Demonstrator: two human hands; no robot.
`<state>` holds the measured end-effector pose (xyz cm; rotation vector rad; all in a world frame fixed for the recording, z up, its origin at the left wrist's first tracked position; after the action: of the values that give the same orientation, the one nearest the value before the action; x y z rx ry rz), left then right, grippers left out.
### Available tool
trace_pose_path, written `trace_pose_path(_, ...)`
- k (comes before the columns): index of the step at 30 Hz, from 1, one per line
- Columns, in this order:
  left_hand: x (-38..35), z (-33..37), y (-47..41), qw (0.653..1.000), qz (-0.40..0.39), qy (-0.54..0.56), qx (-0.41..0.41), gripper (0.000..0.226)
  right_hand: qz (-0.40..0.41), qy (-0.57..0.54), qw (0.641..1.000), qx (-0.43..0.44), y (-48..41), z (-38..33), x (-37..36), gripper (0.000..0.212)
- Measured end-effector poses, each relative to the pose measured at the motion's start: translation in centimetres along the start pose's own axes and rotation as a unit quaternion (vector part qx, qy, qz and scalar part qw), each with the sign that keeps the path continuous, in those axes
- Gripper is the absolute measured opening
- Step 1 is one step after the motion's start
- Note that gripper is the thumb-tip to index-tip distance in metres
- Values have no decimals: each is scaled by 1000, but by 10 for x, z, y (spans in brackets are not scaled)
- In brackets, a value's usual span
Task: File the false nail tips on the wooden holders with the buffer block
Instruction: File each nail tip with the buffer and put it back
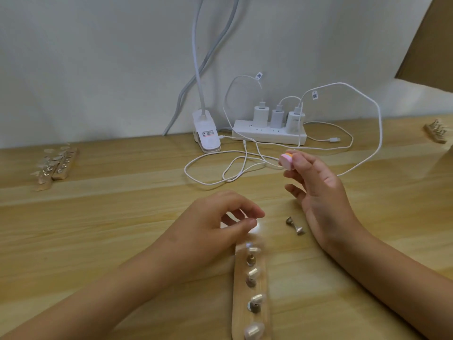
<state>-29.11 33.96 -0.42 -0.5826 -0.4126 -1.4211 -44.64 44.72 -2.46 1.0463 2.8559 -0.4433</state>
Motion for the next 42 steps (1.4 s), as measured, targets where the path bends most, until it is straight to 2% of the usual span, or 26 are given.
trace_pose_path(1, 0, 4, -6, 999, -9, -32, -6, 19, 18, -15, 1000, -2, -1, 1, 4, 44)
trace_pose_path(4, -12, 19, -32, 983, -82, -164, -29, 22, 73, -49, 996, 2, -2, 2, 17, 17)
trace_pose_path(6, -28, 23, -52, 955, -150, -254, -35, 26, 97, -30, 995, 19, -4, -2, 23, 12)
trace_pose_path(8, -40, 25, -68, 940, -186, -284, -32, 25, 97, -5, 995, 38, -6, -8, 26, 10)
trace_pose_path(11, -45, 24, -81, 941, -183, -284, -33, 17, 88, 11, 995, 49, -8, -9, 28, 7)
trace_pose_path(13, -39, 20, -78, 952, -152, -265, -32, 14, 85, 14, 995, 45, -8, -7, 29, 9)
trace_pose_path(15, -24, 13, -65, 980, -89, -179, -20, 11, 83, 15, 996, 39, -8, -6, 29, 8)
trace_pose_path(17, -8, 0, -41, 999, -22, -28, 2, 10, 80, 13, 996, 32, -9, -5, 28, 9)
trace_pose_path(19, 2, -12, -15, 994, 12, 108, 16, 10, 72, 16, 997, 26, -9, -5, 25, 12)
trace_pose_path(20, 3, -16, -4, 991, 19, 128, 25, 9, 66, 20, 997, 24, -8, -6, 23, 15)
trace_pose_path(23, 1, -21, 15, 991, 28, 120, 54, 10, 41, 35, 998, 17, -6, -8, 15, 35)
trace_pose_path(31, -6, -23, 15, 996, 32, 25, 75, 13, -11, 55, 998, 7, -3, -9, 1, 42)
trace_pose_path(36, -7, -21, 16, 996, 27, -26, 78, 11, -11, 59, 998, 2, -3, -9, 0, 33)
trace_pose_path(40, -6, -18, 27, 996, 38, -42, 70, 10, -16, 50, 999, -3, -2, -10, -1, 54)
trace_pose_path(42, -10, -17, 31, 996, 20, -58, 67, 17, -26, 50, 998, -8, -3, -9, -3, 62)
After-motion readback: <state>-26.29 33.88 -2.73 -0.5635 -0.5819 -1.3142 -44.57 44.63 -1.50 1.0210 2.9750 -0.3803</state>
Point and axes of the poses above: each hand's wrist, its own y-axis away from the middle knuckle, its own x-axis out of the back of the hand, z = x × y, the point moved 6 cm from there along -y, towards the middle knuckle, and after that the axes turned 14 degrees about -z, right-handed, at the moved point
